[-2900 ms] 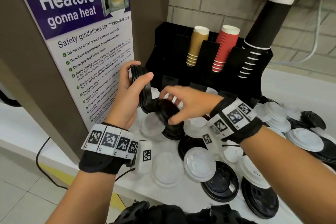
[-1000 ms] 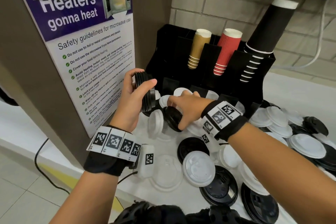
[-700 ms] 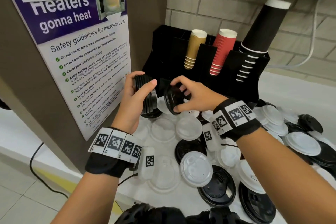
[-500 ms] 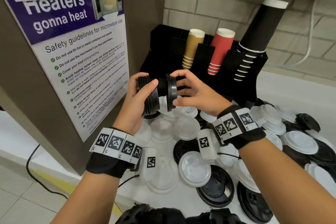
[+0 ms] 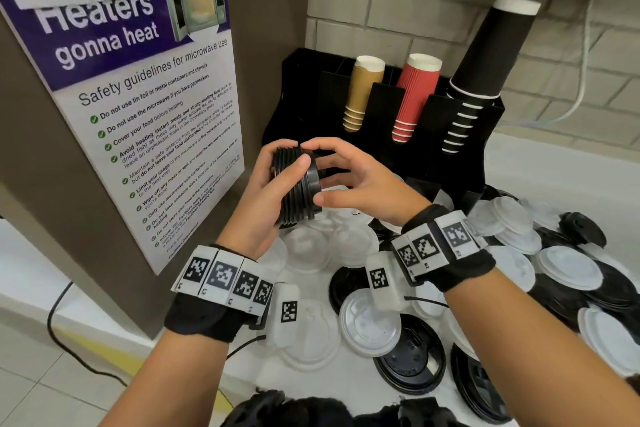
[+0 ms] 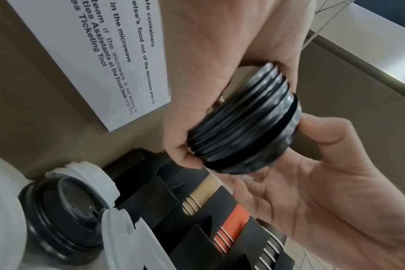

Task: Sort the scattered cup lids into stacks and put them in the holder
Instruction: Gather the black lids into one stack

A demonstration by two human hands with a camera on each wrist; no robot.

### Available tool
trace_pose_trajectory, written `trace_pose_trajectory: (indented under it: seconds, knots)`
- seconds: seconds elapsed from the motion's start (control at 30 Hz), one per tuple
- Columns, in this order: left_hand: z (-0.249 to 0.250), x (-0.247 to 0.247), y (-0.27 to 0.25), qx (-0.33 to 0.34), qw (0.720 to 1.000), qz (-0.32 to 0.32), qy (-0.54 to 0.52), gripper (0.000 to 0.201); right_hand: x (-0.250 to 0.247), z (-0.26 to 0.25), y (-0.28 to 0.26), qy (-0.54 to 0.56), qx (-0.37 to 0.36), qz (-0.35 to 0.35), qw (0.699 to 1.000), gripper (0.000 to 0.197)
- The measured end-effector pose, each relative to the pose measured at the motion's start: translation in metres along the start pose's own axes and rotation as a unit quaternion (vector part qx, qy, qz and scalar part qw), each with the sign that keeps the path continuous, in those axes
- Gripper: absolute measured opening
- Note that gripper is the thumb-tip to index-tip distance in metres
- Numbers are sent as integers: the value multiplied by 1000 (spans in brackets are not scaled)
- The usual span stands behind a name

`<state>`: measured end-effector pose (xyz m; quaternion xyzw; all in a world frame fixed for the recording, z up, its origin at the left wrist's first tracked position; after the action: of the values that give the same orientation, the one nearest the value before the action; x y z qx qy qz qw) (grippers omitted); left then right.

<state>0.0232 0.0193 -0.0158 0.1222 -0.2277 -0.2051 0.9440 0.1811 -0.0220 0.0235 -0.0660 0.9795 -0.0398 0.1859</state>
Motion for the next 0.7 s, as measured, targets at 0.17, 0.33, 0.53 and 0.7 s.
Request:
trace_pose_trajectory:
  seconds: [0.17,0.33,0.53,0.7]
  knots:
    - [-1,0,-1,10,1000,17,-7,52,4,0,2,8,-20,5,1000,60]
    - [-2,1,-1,25,999,32,-15,51,7,0,5,9,-33,15,999,60]
    - [-1,1,-1,33,999,34,-17,49,8,0,7,10,-41,13,999,60]
    - [3,-6,2,41,998,37,18,48,3,-1,14,34,-26,-49,998,60]
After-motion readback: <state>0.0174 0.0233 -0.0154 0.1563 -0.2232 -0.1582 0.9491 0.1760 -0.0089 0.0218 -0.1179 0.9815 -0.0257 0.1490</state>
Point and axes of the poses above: each hand's wrist, its own y-axis towards the middle knuckle, its own x-axis out of the palm, z = x × y, the point moved 1 cm from there along y, towards the middle knuckle, and after that the axes turned 14 degrees about x, right-handed, at the moved point
